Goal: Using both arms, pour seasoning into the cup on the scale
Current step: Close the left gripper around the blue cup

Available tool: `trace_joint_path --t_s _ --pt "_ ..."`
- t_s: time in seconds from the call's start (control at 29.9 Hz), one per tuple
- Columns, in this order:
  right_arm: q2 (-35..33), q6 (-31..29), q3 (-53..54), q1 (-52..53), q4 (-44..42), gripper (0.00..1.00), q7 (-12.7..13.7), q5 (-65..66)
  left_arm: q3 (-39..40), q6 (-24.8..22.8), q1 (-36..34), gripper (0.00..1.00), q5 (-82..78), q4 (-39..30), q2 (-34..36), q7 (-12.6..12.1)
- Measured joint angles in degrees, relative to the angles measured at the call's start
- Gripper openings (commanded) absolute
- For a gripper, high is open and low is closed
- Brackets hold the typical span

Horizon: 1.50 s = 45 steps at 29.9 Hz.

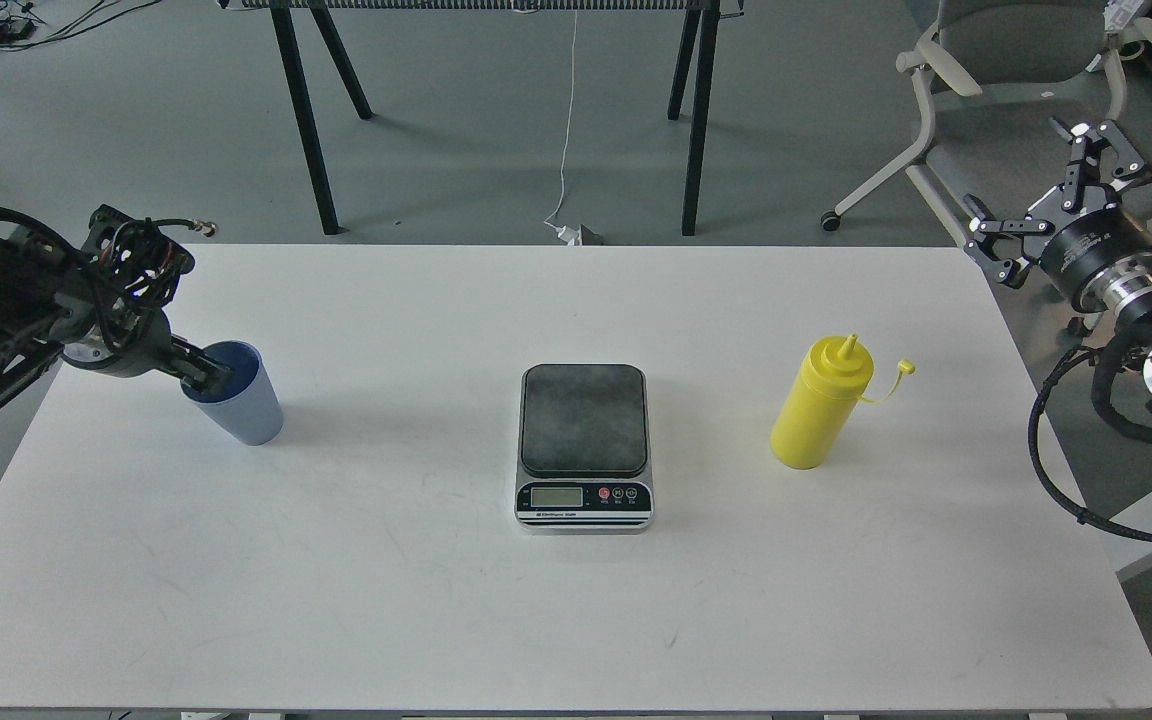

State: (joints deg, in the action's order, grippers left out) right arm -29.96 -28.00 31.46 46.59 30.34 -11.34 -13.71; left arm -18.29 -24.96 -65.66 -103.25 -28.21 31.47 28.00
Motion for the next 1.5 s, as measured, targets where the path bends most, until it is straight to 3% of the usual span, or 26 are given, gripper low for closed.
trace_joint_path --t_s 0.17,0.4,1.04,1.5 --pt "0.0 0.0 0.0 0.0 0.0 0.99 0.0 0.0 0.0 0.0 0.0 0.41 0.0 0.0 0.0 0.0" --pt "0.0 0.0 0.1 0.0 0.0 0.99 0.0 0.0 -0.1 -0.1 0.0 0.36 -0.3 0.0 0.0 0.0" --pt "0.0 0.0 0.0 -0.4 -0.1 0.99 0.0 0.0 -1.6 -0.4 -0.3 0.09 -0.7 -0.6 0.0 0.0" --pt "0.0 0.0 0.1 -0.5 -0.1 0.99 0.0 0.0 -3.0 -1.1 -0.8 0.05 -0.7 -0.9 -0.3 0.0"
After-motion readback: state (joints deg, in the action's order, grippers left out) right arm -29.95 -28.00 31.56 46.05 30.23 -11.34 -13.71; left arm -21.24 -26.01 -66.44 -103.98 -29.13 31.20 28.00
